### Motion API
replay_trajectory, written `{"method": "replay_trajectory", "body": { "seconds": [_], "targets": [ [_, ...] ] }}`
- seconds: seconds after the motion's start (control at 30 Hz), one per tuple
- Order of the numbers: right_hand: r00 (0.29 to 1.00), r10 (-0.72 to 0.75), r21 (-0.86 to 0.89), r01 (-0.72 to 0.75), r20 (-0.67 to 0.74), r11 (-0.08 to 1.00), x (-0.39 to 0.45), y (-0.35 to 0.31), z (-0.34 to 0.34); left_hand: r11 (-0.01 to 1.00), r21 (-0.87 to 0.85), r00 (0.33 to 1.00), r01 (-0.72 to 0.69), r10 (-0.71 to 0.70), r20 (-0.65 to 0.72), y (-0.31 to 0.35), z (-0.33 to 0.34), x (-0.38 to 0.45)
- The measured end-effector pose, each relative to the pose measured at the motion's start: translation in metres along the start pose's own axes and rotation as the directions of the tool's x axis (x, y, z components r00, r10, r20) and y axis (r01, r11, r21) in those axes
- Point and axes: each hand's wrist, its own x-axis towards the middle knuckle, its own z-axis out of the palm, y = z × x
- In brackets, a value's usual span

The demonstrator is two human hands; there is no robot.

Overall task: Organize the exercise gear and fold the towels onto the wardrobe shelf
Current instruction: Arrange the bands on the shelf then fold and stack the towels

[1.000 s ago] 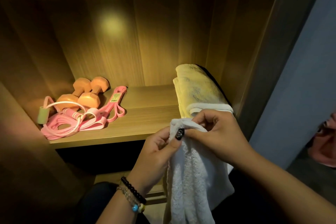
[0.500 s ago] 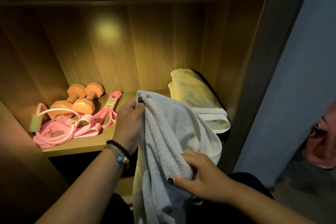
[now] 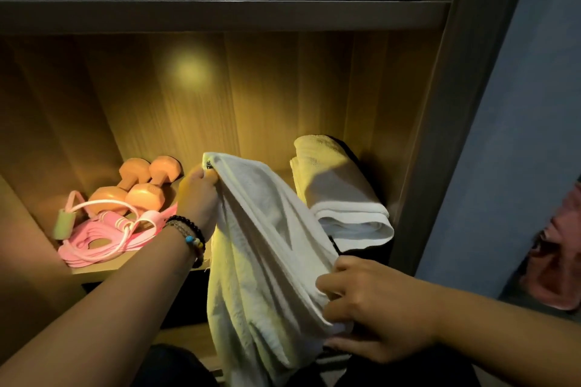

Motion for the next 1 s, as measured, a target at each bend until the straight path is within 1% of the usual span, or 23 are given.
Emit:
{"method": "replay_trajectory", "body": {
  "seconds": [0.07,0.1,0.13,0.2,0.23,0.27,0.3,0.37,0.43,0.5,0.53,0.6,0.63,0.7,0.73,0.77,0.8,0.83,0.87,0.9,0.93,0.97,1.0],
  "targets": [
    [0.988,0.062,-0.102,-0.048,0.138,0.994,-0.007,0.012,0.006,0.997,-0.062,0.999,0.033,-0.033,0.008,0.002,0.001,0.000],
    [0.975,0.132,-0.177,-0.100,0.178,0.979,-0.010,0.021,0.006,0.994,-0.100,0.999,0.054,-0.053,0.010,0.001,0.000,0.000],
    [0.968,0.188,-0.267,-0.140,0.164,0.953,-0.012,0.030,0.004,0.992,-0.110,0.998,0.066,-0.065,0.016,0.001,-0.002,-0.001],
    [0.928,0.324,-0.361,-0.243,0.185,0.900,-0.013,0.045,-0.006,0.994,-0.098,0.999,0.046,-0.044,0.022,-0.003,-0.008,0.001],
    [0.889,0.397,-0.395,-0.289,0.227,0.872,-0.012,0.050,-0.014,0.995,-0.099,0.999,0.031,-0.028,0.027,-0.004,-0.012,0.002],
    [0.861,0.438,-0.419,-0.308,0.258,0.854,-0.012,0.056,-0.023,0.995,-0.102,0.999,0.023,-0.020,0.027,-0.003,-0.017,0.002],
    [0.868,0.429,-0.425,-0.299,0.251,0.854,-0.012,0.062,-0.034,0.996,-0.091,1.000,0.014,-0.011,0.026,-0.002,-0.022,0.002],
    [0.901,0.407,-0.383,-0.327,0.149,0.864,-0.009,0.072,-0.057,0.998,-0.057,1.000,-0.009,0.009,-0.004,-0.003,-0.032,0.007],
    [0.940,0.326,-0.331,-0.340,-0.097,0.880,-0.001,0.083,-0.079,0.999,0.003,0.997,-0.035,0.035,-0.074,-0.001,-0.039,0.012],
    [0.910,0.293,-0.239,-0.367,-0.294,0.899,0.009,0.089,-0.095,0.994,0.084,0.991,-0.072,0.081,-0.111,0.003,-0.046,0.012],
    [0.902,0.307,-0.235,-0.383,-0.304,0.894,0.014,0.091,-0.101,0.989,0.128,0.991,-0.072,0.086,-0.107,0.002,-0.048,0.011],
    [0.917,0.345,-0.343,-0.395,-0.200,0.852,0.018,0.097,-0.105,0.962,0.255,0.992,-0.094,0.112,-0.054,0.001,-0.055,0.004],
    [0.918,0.360,-0.376,-0.396,-0.166,0.837,0.018,0.098,-0.105,0.964,0.247,0.993,-0.096,0.111,-0.049,-0.002,-0.054,0.001],
    [0.914,0.317,-0.343,-0.391,-0.252,0.854,0.016,0.097,-0.104,0.979,0.189,0.987,-0.073,0.099,-0.128,0.000,-0.049,0.001],
    [0.903,0.304,-0.311,-0.395,-0.304,0.864,0.016,0.096,-0.105,0.985,0.171,0.987,-0.018,0.045,-0.154,0.002,-0.044,0.004],
    [0.902,0.306,-0.308,-0.397,-0.304,0.865,0.017,0.094,-0.106,0.972,0.234,0.984,-0.016,0.057,-0.168,0.012,-0.038,0.003],
    [0.911,0.323,-0.350,-0.399,-0.257,0.847,0.018,0.091,-0.108,0.921,0.390,0.990,0.015,0.042,-0.136,0.020,-0.034,-0.002],
    [0.919,0.310,-0.385,-0.384,-0.242,0.839,0.020,0.087,-0.110,0.849,0.528,0.980,-0.038,0.135,-0.147,0.020,-0.033,0.001],
    [0.918,0.271,-0.394,-0.373,-0.289,0.840,0.020,0.086,-0.111,0.873,0.484,0.967,-0.056,0.168,-0.191,0.027,-0.032,0.003],
    [0.888,0.254,-0.357,-0.396,-0.383,0.846,0.019,0.086,-0.113,0.931,0.361,0.955,-0.046,0.146,-0.256,0.038,-0.027,0.006],
    [0.836,0.273,-0.279,-0.438,-0.476,0.855,0.018,0.085,-0.115,0.931,0.362,0.941,-0.045,0.161,-0.297,0.041,-0.023,0.010],
    [0.816,0.285,-0.237,-0.447,-0.502,0.862,0.017,0.085,-0.115,0.929,0.367,0.954,-0.042,0.147,-0.263,0.047,-0.018,0.011],
    [0.845,0.276,-0.261,-0.425,-0.459,0.867,0.019,0.085,-0.112,0.934,0.354,0.952,-0.038,0.142,-0.273,0.047,-0.017,0.009]
  ]
}}
